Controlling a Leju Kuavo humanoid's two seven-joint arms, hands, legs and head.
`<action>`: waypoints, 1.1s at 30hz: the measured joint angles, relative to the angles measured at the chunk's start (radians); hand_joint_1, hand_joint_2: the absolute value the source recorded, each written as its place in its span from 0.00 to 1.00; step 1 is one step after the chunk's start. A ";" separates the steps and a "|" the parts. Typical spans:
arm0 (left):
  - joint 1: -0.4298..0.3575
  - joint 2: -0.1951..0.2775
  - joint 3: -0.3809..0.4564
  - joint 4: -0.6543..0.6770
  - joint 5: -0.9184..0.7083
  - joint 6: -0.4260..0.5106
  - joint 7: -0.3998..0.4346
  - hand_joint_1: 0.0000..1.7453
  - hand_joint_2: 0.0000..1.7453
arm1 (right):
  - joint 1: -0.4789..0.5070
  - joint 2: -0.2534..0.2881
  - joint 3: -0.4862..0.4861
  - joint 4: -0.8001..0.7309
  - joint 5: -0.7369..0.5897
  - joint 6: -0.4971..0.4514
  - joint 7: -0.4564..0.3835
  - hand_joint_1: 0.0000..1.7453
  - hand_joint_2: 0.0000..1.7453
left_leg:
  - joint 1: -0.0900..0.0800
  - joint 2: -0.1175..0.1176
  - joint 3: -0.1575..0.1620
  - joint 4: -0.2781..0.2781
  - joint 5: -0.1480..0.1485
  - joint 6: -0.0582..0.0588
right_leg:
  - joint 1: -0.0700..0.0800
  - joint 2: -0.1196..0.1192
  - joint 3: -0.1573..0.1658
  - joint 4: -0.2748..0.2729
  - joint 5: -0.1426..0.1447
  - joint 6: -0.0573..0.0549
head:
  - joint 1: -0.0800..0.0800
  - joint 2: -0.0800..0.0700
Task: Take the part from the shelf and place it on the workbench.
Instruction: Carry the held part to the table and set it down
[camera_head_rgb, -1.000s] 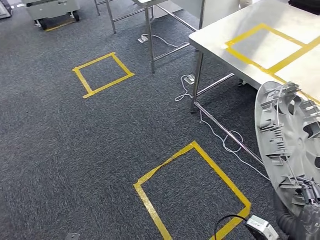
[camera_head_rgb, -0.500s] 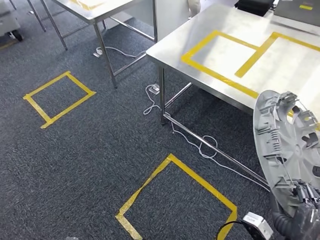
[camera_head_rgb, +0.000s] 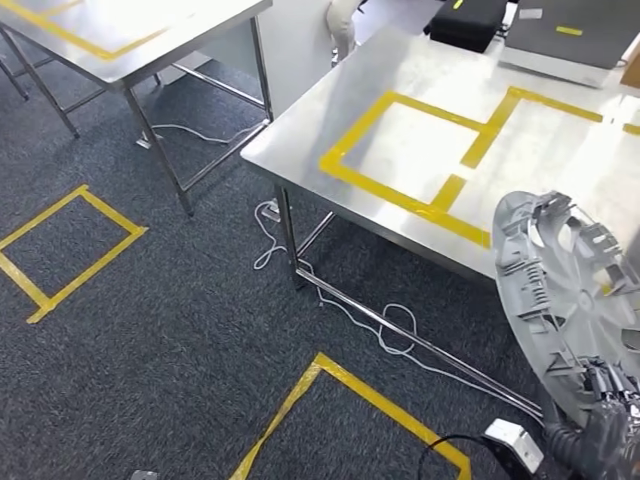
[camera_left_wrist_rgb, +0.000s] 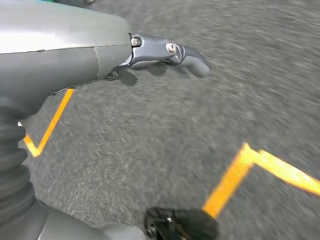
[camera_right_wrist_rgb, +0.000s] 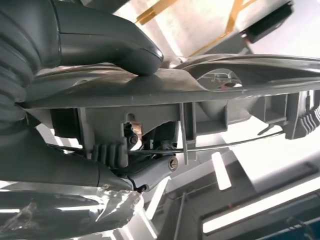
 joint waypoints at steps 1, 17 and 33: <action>-0.004 -0.003 0.000 0.000 -0.001 0.000 -0.001 0.00 1.00 | -0.002 -0.004 0.002 0.001 0.002 0.000 0.007 1.00 1.00 | 0.001 -0.013 -0.047 0.076 0.029 -0.004 | -0.003 0.006 0.026 -0.009 -0.015 -0.004 | -0.002 0.000; 0.004 -0.007 0.019 0.004 0.001 -0.006 -0.025 0.00 1.00 | -0.008 -0.075 0.068 0.021 -0.007 0.000 0.089 1.00 1.00 | 0.009 -0.054 -0.344 -0.069 0.251 0.028 | -0.023 0.051 0.394 -0.120 -0.287 0.049 | -0.009 0.000; 0.004 -0.012 0.025 0.004 -0.001 -0.007 -0.038 0.00 1.00 | 0.022 -0.088 0.041 -0.002 -0.038 0.000 0.088 1.00 1.00 | 0.006 -0.046 -0.237 -0.057 0.131 0.027 | -0.022 0.013 0.140 -0.032 -0.098 0.026 | -0.008 0.000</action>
